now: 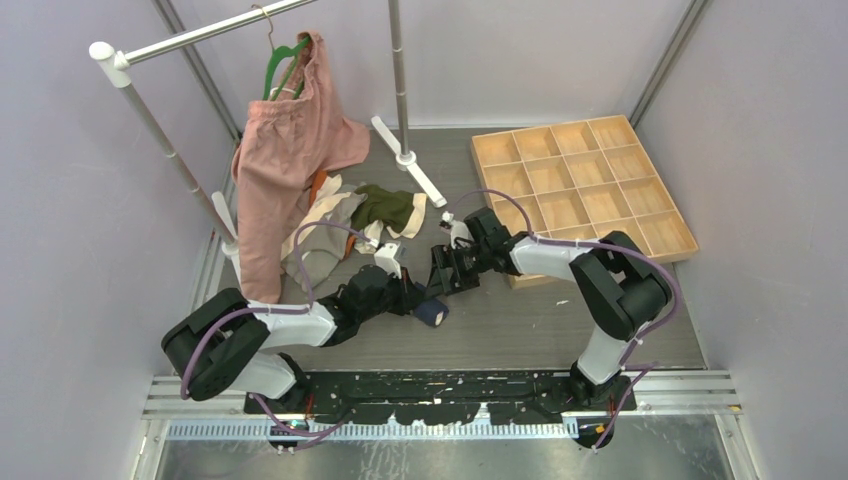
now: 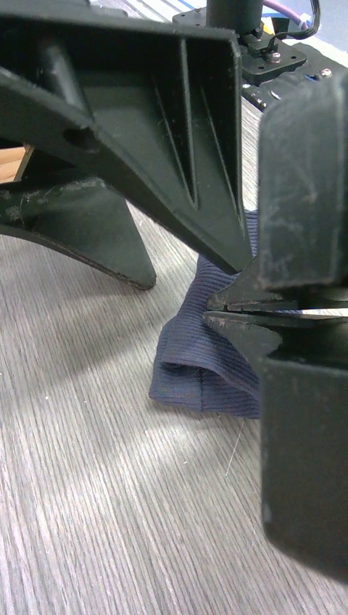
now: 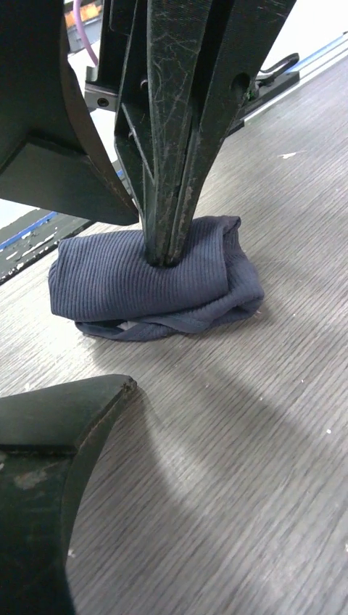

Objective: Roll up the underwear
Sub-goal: Roll the underwear to the center of the board, then pick up the underwear from the center of the board.

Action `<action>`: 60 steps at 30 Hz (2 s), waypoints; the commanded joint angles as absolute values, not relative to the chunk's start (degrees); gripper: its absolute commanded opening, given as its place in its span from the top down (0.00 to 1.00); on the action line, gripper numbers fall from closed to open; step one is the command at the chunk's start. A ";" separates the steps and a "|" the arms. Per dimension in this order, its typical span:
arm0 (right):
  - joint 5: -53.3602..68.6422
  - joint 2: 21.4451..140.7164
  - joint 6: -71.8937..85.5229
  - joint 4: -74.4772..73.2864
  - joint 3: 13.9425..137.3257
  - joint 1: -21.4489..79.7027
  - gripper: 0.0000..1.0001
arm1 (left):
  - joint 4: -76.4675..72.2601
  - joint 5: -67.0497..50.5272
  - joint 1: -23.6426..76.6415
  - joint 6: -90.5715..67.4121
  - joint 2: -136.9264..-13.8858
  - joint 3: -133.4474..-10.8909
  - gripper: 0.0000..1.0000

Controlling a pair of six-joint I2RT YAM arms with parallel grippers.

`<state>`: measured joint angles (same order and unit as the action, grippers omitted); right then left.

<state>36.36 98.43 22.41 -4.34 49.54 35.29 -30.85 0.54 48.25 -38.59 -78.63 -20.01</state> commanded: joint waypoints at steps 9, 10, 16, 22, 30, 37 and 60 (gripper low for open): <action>38.52 104.23 18.97 -5.05 50.28 35.97 0.38 | -25.40 0.26 48.16 -38.06 -80.57 -18.37 0.99; 38.53 104.64 19.25 -4.49 49.86 36.09 0.39 | -25.40 0.26 48.16 -38.06 -80.60 -18.37 0.99; 39.36 106.95 20.77 -1.27 48.25 37.20 0.47 | -25.25 0.26 48.16 -38.21 -81.00 -18.63 0.99; 40.11 108.42 21.75 1.10 47.15 38.32 0.49 | -25.06 0.26 48.16 -38.32 -80.74 -18.51 0.99; 41.40 107.77 23.91 4.13 45.62 38.32 0.34 | -24.61 0.26 48.16 -38.41 -80.52 -18.25 0.99; 42.63 107.14 25.10 4.29 45.48 38.32 0.32 | -24.61 0.26 48.16 -38.67 -80.27 -17.89 0.99; 32.85 102.10 28.31 9.04 41.30 39.11 0.99 | 1.04 11.62 48.12 -39.38 -57.65 -26.94 0.99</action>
